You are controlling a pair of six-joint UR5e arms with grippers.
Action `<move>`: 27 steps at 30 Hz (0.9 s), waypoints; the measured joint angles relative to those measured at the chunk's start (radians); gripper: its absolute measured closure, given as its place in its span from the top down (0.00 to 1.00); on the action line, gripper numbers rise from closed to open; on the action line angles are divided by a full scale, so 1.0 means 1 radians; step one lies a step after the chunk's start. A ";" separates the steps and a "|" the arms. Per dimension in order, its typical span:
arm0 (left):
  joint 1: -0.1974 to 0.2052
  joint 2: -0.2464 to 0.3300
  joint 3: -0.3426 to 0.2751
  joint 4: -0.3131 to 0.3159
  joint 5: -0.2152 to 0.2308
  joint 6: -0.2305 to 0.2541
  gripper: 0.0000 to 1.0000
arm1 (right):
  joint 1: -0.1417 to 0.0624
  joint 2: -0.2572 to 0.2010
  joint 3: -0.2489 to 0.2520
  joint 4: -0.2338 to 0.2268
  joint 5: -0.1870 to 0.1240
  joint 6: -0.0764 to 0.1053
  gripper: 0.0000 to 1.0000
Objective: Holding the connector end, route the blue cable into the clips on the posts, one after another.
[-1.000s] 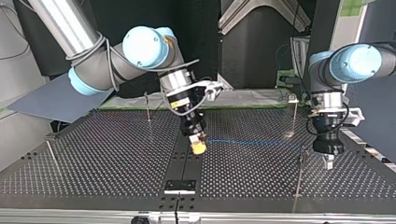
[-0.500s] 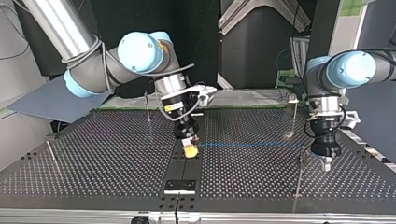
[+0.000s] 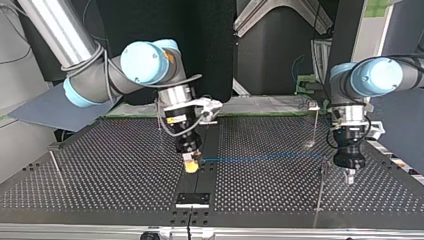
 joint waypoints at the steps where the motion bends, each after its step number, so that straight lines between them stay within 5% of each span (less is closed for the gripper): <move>1: 0.002 -0.001 0.002 0.007 0.005 -0.007 0.00 | -0.001 0.001 0.000 0.000 0.002 0.000 0.00; 11: 0.011 -0.023 0.037 0.029 0.021 -0.083 0.00 | -0.009 0.007 -0.005 0.000 0.006 0.008 0.00; 27: 0.019 -0.062 0.038 0.029 0.030 -0.076 0.00 | -0.019 0.032 -0.012 0.000 0.012 0.008 0.00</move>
